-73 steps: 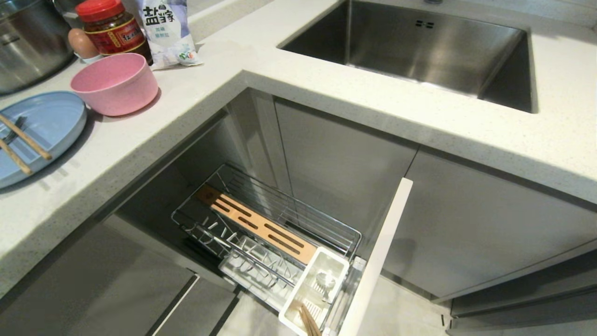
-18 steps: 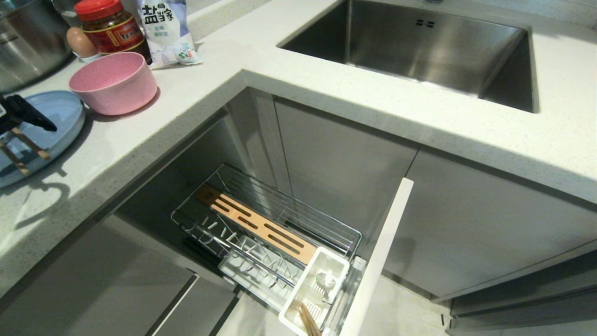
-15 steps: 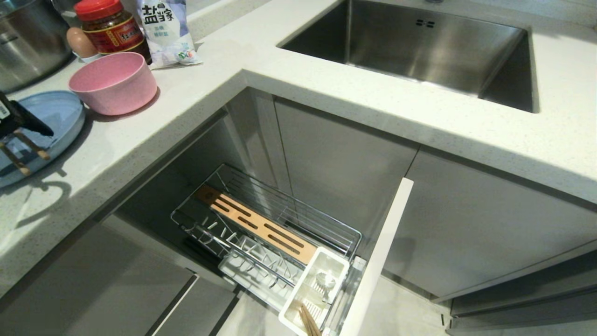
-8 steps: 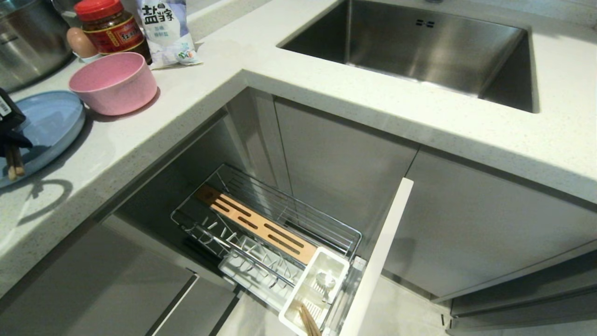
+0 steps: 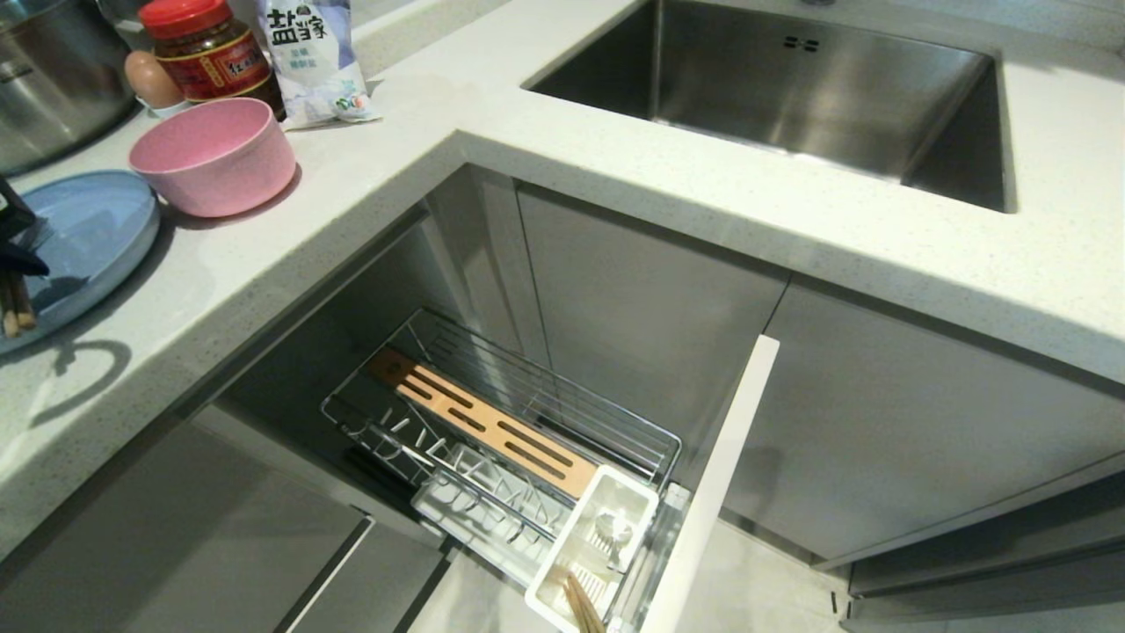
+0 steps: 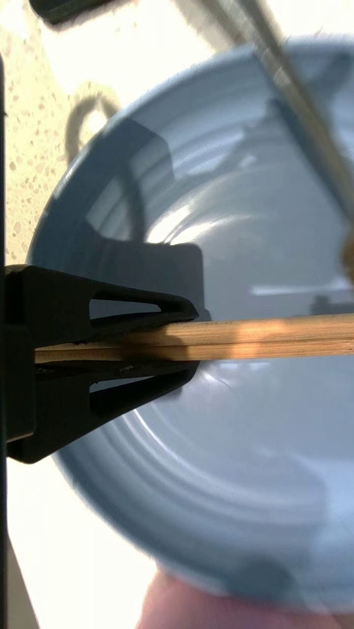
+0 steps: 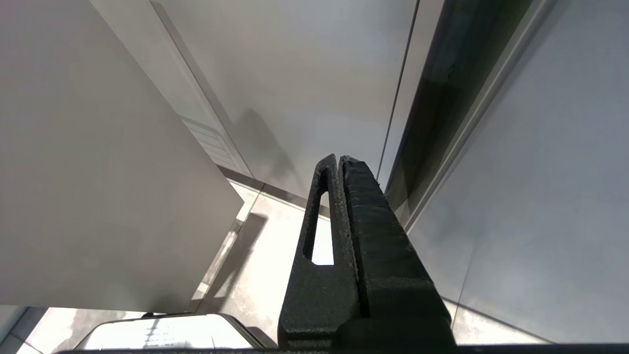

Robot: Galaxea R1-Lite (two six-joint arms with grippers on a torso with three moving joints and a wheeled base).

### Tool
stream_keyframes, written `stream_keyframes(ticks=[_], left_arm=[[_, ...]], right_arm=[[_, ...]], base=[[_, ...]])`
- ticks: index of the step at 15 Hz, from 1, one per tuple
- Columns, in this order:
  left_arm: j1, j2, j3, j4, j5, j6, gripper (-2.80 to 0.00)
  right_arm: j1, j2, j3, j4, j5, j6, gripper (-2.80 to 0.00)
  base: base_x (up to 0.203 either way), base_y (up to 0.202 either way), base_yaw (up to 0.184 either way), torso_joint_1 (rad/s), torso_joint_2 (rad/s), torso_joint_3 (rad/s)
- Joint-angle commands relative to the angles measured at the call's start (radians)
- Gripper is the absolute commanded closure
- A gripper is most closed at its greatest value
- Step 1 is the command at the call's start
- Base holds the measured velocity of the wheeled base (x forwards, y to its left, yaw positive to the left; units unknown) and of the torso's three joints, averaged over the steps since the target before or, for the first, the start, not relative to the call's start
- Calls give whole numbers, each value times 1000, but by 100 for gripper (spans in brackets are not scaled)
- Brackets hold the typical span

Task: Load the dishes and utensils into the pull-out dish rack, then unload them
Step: Pick up the chopsticks and place it in the cupboard

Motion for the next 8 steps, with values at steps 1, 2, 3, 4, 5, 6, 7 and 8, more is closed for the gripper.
stream_keyframes(ticks=[1, 2, 3, 4, 5, 6, 7, 8], left_arm=[[7, -56, -46, 1, -3, -6, 0], [4, -85, -67, -7, -6, -8, 0], [-4, -113, -85, -26, -6, -9, 0], [-20, -134, -114, -46, -6, -9, 0], [-42, -154, -149, -61, -6, -8, 0], [-73, -174, -180, -79, -6, -6, 0], [-103, -197, -185, -112, -6, -5, 0], [-148, -219, -186, -152, -5, -6, 0]], right_arm=[[0, -4, 0, -1, 0, 1, 0], [0, -4, 0, -1, 1, 1, 0], [1, -4, 0, -1, -1, 1, 0], [1, -4, 0, -1, 0, 1, 0], [1, -4, 0, -1, 0, 1, 0], [0, -4, 0, -1, 0, 1, 0], [1, -4, 0, -1, 0, 1, 0], [0, -4, 0, -1, -1, 1, 0]], base=[[0, 0, 0, 0, 0, 0], [0, 0, 0, 0, 0, 0], [0, 0, 0, 0, 0, 0], [0, 0, 0, 0, 0, 0], [0, 0, 0, 0, 0, 0], [0, 0, 0, 0, 0, 0], [0, 0, 0, 0, 0, 0], [0, 0, 0, 0, 0, 0]])
